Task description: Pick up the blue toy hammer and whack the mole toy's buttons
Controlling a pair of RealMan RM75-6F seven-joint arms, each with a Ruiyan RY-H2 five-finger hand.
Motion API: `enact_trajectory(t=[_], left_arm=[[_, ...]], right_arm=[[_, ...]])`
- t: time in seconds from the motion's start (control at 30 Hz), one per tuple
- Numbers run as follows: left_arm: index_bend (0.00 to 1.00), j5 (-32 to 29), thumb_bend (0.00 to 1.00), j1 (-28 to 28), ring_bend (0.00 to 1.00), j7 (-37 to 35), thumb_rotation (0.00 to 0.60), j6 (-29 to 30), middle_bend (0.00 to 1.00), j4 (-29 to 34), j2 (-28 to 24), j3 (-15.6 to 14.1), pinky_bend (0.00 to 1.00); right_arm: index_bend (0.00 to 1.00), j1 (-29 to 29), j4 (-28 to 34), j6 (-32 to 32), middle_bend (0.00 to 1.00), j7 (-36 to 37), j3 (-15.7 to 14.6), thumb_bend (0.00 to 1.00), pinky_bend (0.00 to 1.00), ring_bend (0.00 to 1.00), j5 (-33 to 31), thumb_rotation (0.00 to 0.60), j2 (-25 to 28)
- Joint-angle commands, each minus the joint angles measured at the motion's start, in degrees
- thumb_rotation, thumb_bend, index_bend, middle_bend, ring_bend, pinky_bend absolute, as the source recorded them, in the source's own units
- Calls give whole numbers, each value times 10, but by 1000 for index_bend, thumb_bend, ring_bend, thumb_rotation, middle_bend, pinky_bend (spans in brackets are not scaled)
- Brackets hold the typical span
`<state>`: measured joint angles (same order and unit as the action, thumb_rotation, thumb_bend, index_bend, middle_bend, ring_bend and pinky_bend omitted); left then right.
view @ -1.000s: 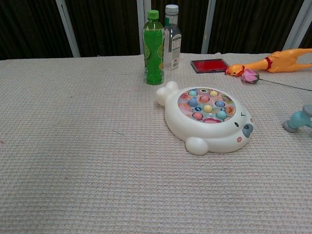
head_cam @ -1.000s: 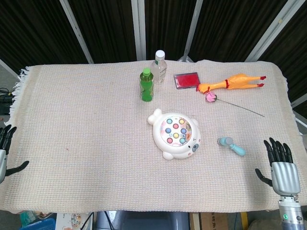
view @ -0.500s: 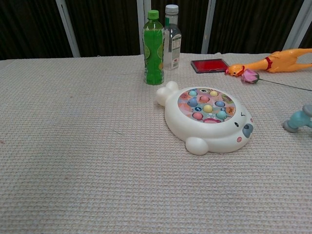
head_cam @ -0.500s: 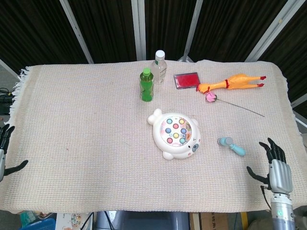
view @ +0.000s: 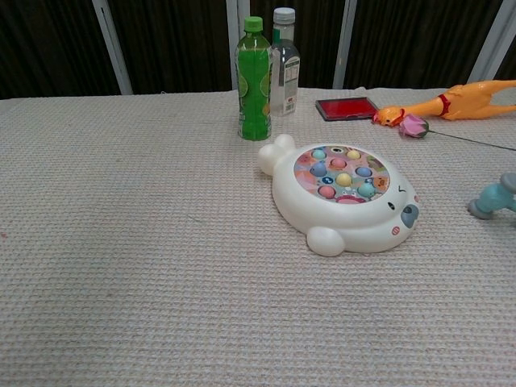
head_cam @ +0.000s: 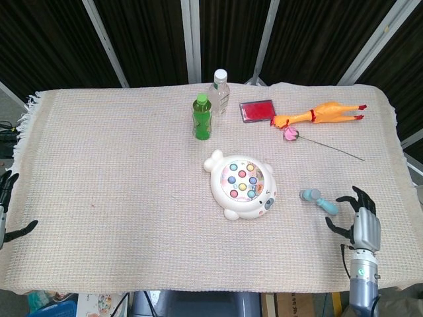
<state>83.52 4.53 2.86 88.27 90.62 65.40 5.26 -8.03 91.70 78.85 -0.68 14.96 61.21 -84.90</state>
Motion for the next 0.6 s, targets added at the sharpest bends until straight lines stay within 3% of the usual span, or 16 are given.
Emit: enact_trajectory(t=[0.03,0.6], left_arm=[[0,-1,0,0,0,0,600,0,0,0,0,0,0],[0,-10,0,2,0,7,600,-9,0,5,0,1,0]], right_arm=[[439,-13,-22,-9,143,-12,15,235,0,0,-22,600,-19],[502,-41,-88,-42,184,-28,41,235,0,0,-74,600,-62]])
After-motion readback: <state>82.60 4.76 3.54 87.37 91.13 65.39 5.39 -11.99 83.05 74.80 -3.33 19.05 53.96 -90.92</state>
